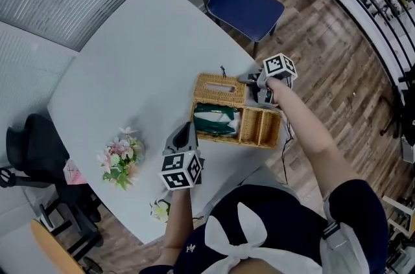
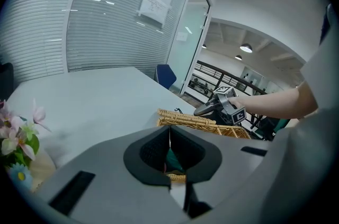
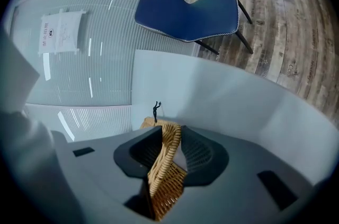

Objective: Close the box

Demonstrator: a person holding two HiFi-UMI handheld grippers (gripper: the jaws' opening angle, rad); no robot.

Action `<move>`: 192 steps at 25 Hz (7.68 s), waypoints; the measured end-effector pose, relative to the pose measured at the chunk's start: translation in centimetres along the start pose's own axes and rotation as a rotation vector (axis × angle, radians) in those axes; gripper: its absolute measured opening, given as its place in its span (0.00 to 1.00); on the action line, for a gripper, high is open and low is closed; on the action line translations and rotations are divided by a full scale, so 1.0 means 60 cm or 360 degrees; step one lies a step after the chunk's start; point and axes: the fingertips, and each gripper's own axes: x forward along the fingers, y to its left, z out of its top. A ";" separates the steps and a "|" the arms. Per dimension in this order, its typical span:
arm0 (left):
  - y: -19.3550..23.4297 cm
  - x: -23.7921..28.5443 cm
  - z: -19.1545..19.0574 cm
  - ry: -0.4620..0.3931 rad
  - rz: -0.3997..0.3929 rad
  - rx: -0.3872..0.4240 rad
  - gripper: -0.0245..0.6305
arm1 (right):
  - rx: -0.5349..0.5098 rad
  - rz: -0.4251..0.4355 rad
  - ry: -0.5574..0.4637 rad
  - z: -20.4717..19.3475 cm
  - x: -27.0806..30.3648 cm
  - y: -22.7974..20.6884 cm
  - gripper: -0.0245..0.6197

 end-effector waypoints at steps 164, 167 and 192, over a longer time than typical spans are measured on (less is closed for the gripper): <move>-0.080 -0.160 -0.015 -0.0177 -0.0159 0.0194 0.07 | -0.1508 -0.0195 -0.0644 -0.147 -0.164 0.230 0.15; -0.081 -0.163 -0.014 -0.0175 -0.0169 0.0200 0.07 | -0.1523 -0.0213 -0.0646 -0.151 -0.163 0.229 0.15; -0.096 -0.169 -0.011 -0.0175 -0.0225 0.0222 0.07 | -0.1675 -0.0328 -0.0645 -0.184 -0.165 0.225 0.16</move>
